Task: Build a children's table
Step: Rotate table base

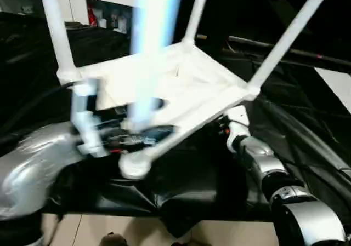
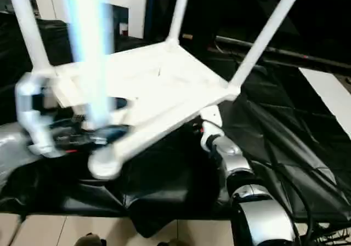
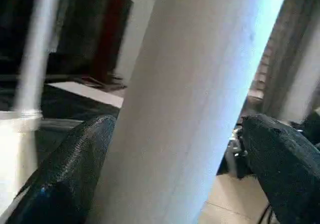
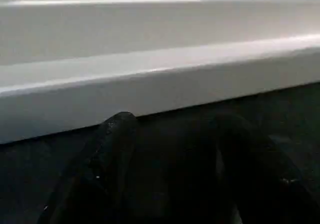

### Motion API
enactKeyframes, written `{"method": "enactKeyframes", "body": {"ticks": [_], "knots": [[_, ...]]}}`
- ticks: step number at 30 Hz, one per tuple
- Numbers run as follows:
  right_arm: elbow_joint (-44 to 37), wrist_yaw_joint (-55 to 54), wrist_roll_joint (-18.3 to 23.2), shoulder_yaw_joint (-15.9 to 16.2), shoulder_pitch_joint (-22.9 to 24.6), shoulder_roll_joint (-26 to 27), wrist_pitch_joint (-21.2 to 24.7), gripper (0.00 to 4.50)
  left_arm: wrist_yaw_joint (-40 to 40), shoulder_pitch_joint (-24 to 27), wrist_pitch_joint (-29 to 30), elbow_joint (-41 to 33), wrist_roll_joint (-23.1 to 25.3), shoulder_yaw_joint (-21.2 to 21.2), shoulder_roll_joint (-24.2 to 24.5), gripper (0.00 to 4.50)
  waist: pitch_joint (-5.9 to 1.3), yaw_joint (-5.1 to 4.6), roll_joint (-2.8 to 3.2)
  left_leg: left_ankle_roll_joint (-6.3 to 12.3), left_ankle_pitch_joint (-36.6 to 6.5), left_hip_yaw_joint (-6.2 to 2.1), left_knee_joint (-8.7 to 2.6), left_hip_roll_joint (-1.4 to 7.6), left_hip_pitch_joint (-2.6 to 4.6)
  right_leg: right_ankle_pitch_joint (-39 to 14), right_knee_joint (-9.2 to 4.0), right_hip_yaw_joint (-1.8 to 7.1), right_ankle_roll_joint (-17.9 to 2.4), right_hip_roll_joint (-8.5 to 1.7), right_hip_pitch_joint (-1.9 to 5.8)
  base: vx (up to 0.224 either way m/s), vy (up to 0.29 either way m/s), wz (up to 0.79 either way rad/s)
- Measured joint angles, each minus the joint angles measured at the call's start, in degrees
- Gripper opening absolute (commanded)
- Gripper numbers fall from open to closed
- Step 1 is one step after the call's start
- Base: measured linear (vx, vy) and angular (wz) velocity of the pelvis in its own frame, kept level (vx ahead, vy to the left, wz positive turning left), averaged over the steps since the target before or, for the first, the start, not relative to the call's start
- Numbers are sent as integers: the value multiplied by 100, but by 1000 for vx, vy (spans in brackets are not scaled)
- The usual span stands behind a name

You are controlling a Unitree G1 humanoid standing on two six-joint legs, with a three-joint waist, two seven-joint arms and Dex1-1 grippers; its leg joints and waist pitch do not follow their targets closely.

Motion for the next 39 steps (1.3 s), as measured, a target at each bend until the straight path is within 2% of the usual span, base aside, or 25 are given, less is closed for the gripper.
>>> {"method": "enactKeyframes", "body": {"ticks": [2,7,9,12,20,23,26,29,34,39], "knots": [[17,25,-14,36,-17,50,2,282,8,-123,14,73,-47,-161,-60,447,2,-35,3,-1,1,1,0,1,2,2,1,1,-2,0,0,0,0,0],[41,130,-41,44,-37,170,2,282,131,-701,334,415,-457,-260,-653,447,17,-68,24,-4,3,1,2,1,-1,7,0,1,-7,1,0,0,0,0],[41,173,-58,45,-64,223,4,282,129,-911,332,550,-459,-434,-810,447,17,-143,24,-4,3,1,1,3,-1,7,0,0,-7,2,0,0,0,0],[56,260,-62,48,-118,268,28,282,126,-1003,280,638,-434,-720,-977,447,18,-221,27,-4,2,3,-4,9,-3,6,-1,-1,-7,7,-5,0,0,0],[62,349,-82,97,-213,400,43,282,133,-1216,189,845,-351,-1399,-1577,447,54,-308,95,-4,2,5,-7,15,0,6,-1,-2,-12,12,-7,0,0,0],[63,386,-141,147,-267,471,44,282,456,-1560,-410,1348,300,-1655,-1823,447,56,-294,108,-7,6,2,-5,15,1,9,0,-3,-15,13,-5,0,0,0],[79,359,-258,216,-371,527,44,282,695,-1824,-1130,1782,1015,-1953,-1778,447,55,-300,112,-6,6,3,-4,15,6,11,-2,-1,-17,13,-3,0,0,0],[79,190,-286,262,-471,562,43,282,898,-1885,-1504,2189,1547,-2114,-1593,447,48,-302,128,-7,6,3,-4,14,14,11,2,-1,-17,13,-1,0,0,0],[78,72,-292,263,-501,620,38,282,924,-1839,-1714,2499,1925,-2112,-1091,447,53,-246,142,-13,10,0,-5,14,11,10,10,-1,-16,13,-5,0,0,0],[-25,380,-286,262,-444,434,-35,282,625,-1658,-2074,2601,2305,-2204,-506,447,55,-154,148,-12,10,0,-5,13,8,10,7,-1,-17,12,-6,0,0,0]]}}
